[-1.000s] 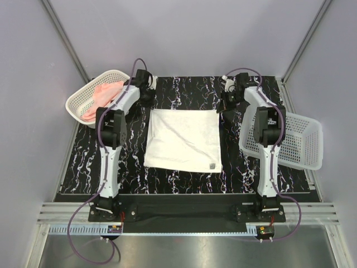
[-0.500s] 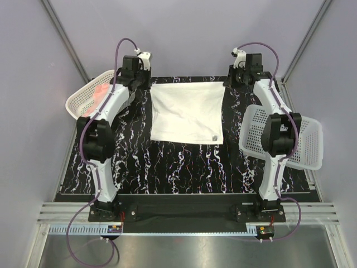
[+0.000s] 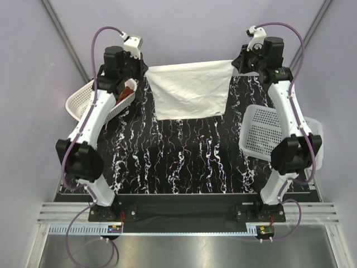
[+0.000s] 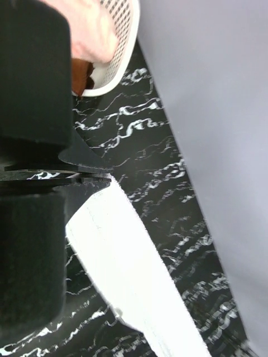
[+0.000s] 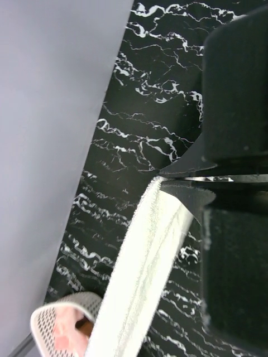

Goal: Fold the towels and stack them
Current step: Fold the towel

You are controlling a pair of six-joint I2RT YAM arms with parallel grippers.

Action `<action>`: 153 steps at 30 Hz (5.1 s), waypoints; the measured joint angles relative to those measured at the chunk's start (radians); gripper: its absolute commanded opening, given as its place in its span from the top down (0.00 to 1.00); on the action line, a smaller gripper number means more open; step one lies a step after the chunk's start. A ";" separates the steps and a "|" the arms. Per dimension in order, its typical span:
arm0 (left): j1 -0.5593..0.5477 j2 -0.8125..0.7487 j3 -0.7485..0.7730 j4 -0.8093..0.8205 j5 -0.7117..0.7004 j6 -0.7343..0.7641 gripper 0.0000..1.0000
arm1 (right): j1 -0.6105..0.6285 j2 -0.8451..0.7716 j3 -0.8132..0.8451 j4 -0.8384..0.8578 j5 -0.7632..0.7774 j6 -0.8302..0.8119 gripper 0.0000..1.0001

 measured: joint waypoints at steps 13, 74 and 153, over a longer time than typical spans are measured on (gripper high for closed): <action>-0.032 -0.474 -0.323 0.029 -0.009 -0.058 1.00 | 0.003 -0.468 -0.326 -0.028 -0.107 0.085 1.00; -0.032 0.368 -0.163 -0.356 -0.252 -0.296 0.72 | 0.283 0.095 -0.512 -0.166 0.255 0.375 0.69; -0.035 -0.188 -0.947 -0.097 -0.152 -0.574 0.99 | 0.442 -0.188 -0.980 -0.112 0.494 0.575 0.95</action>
